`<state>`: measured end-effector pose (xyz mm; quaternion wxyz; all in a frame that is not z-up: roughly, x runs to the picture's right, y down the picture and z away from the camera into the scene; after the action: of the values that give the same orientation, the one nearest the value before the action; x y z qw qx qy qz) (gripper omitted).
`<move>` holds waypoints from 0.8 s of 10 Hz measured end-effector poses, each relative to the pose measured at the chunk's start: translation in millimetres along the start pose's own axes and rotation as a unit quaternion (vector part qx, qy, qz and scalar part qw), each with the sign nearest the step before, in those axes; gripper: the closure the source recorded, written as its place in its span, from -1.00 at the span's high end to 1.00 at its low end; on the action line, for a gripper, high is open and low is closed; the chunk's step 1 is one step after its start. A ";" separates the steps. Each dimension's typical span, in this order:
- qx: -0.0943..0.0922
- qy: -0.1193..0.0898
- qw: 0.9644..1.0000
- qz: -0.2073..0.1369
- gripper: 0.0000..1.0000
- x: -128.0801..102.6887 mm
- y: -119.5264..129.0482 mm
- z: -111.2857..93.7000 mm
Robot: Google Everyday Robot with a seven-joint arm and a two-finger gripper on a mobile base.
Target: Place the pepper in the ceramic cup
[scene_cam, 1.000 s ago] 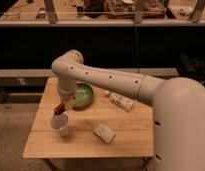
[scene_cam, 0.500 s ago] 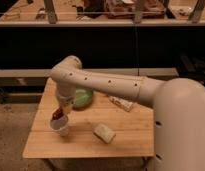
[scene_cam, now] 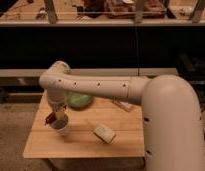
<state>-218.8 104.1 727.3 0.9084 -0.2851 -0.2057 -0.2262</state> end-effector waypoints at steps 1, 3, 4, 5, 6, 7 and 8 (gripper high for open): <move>0.000 0.002 1.000 0.004 -0.35 6.8 4.7 -2.0; 0.001 0.005 1.000 0.004 0.03 10.9 6.5 -3.6; 0.002 0.009 1.000 0.007 0.21 7.9 4.4 -3.0; 0.005 0.015 1.000 0.009 0.36 3.3 0.9 -2.5; 0.007 0.017 1.000 0.013 0.45 0.0 -0.6 -2.4; 0.010 0.022 1.000 0.014 0.45 3.7 -0.7 -4.5; 0.013 0.026 0.999 0.017 0.45 8.7 1.3 -6.6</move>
<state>-209.4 98.5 726.1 0.9208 -0.2707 -0.1799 -0.2155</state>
